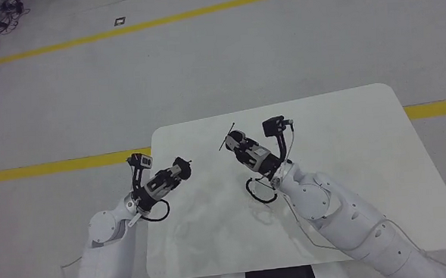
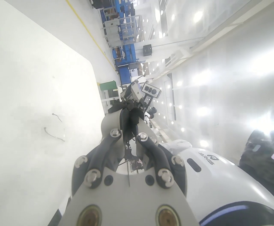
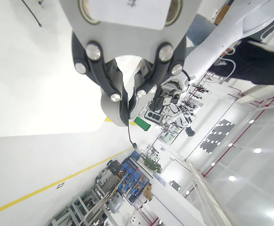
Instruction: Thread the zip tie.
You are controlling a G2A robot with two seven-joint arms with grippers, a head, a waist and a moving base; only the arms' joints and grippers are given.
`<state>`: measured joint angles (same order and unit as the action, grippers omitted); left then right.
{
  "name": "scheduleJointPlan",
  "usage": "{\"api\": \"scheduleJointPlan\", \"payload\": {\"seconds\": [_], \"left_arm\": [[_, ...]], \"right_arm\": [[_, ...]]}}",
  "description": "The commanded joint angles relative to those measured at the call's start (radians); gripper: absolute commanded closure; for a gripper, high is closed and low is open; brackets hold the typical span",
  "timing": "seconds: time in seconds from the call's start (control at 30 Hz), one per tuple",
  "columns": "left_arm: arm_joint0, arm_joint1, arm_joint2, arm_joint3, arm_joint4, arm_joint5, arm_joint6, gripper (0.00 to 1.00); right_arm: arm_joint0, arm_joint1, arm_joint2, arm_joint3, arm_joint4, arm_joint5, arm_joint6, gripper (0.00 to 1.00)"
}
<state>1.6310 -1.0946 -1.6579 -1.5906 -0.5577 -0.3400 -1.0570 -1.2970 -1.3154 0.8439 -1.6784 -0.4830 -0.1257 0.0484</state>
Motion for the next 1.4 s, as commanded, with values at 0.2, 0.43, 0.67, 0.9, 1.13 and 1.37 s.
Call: {"api": "scheduleJointPlan", "payload": {"seconds": [0.2, 0.43, 0.67, 0.9, 1.13, 1.37], "left_arm": [[-0.01, -0.021, 0.012, 0.007, 0.02, 0.0, 0.039, 1.0], [-0.01, -0.021, 0.012, 0.007, 0.02, 0.0, 0.039, 1.0], [-0.01, -0.021, 0.012, 0.007, 0.02, 0.0, 0.039, 1.0], [-0.01, -0.021, 0.012, 0.007, 0.02, 0.0, 0.039, 1.0], [-0.01, -0.021, 0.012, 0.007, 0.02, 0.0, 0.039, 1.0], [-0.009, -0.023, 0.03, -0.003, 0.018, 0.011, 0.065, 1.0]], "right_arm": [[0.022, -0.004, 0.012, 0.031, 0.025, -0.056, 0.012, 1.0], [0.022, -0.004, 0.012, 0.031, 0.025, -0.056, 0.012, 1.0], [0.022, -0.004, 0.012, 0.031, 0.025, -0.056, 0.012, 1.0], [0.022, -0.004, 0.012, 0.031, 0.025, -0.056, 0.012, 1.0], [0.022, -0.004, 0.012, 0.031, 0.025, -0.056, 0.012, 1.0], [0.022, -0.004, 0.012, 0.031, 0.025, -0.056, 0.012, 1.0]]}}
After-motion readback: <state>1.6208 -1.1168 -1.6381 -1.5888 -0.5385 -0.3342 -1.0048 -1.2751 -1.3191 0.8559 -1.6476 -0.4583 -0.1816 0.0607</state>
